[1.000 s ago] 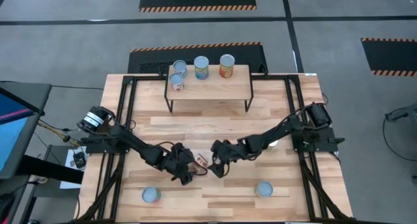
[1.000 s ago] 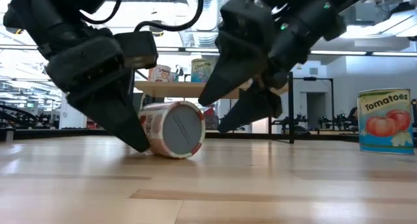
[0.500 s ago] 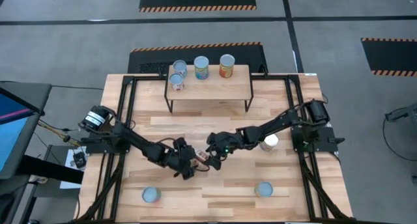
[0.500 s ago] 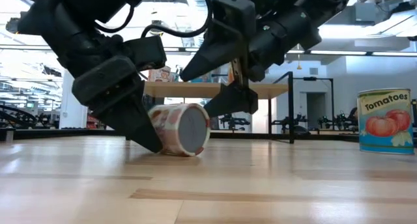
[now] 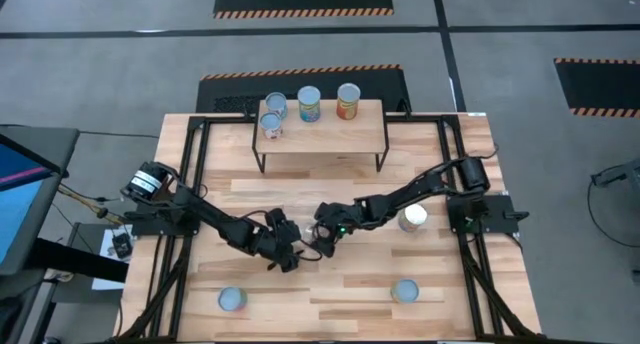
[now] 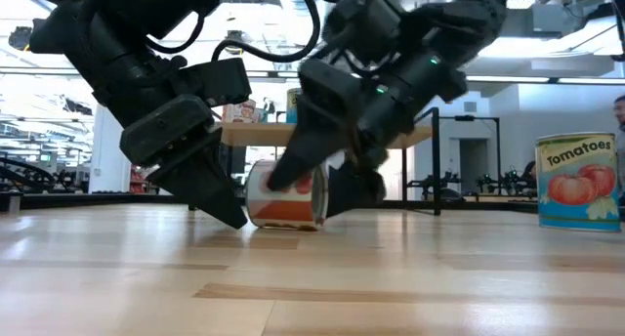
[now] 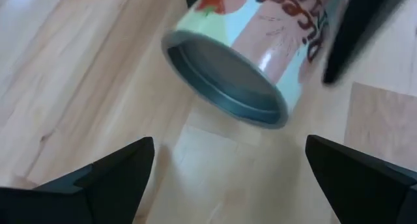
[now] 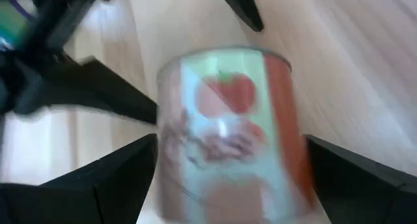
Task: Pick and place cans onto a shelf
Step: Put the canned diced tomatoes on the shelf
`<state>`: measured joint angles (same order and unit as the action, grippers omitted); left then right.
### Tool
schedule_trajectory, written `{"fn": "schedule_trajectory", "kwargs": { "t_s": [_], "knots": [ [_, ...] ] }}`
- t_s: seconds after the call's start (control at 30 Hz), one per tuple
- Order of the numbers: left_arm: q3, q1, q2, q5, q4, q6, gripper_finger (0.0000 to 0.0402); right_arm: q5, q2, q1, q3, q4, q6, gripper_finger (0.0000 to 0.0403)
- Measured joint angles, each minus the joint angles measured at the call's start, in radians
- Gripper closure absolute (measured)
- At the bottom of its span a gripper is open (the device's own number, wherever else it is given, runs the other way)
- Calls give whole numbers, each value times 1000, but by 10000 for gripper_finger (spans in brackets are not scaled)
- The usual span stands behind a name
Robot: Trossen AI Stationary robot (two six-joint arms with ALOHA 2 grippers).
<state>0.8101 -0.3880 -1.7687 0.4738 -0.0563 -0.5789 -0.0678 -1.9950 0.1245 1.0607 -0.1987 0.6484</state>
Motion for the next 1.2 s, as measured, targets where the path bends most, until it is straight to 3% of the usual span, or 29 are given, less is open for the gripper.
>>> {"fn": "schedule_trajectory", "kwargs": {
  "t_s": [0.2,0.47,0.6,0.7,0.8,0.9,1.03,1.1,1.2],
  "knots": [
    [1,-1,0,4,-15,-2,13,-5,-20,11,19,-19,-22,17],
    [1,-1,1,10,-28,-18,13,101,-9,53,17,-4,-102,103],
    [1,-6,5,37,-6,-42,13,259,-9,97,16,-15,-168,107],
    [1,-21,19,62,13,-33,13,445,-9,146,16,-30,-239,97],
    [0,-57,68,173,1,9,13,628,-2,194,-18,-114,-309,84],
    [-23,-99,157,303,2,52,13,768,8,233,-100,-323,-405,87],
    [-144,-110,284,333,239,107,13,908,7,279,-230,-721,-637,97],
    [-242,-100,319,289,500,156,13,932,3,291,-265,-875,-754,97],
    [-386,-62,321,164,958,199,13,962,-5,296,-280,-935,-916,89]
  ]
}}
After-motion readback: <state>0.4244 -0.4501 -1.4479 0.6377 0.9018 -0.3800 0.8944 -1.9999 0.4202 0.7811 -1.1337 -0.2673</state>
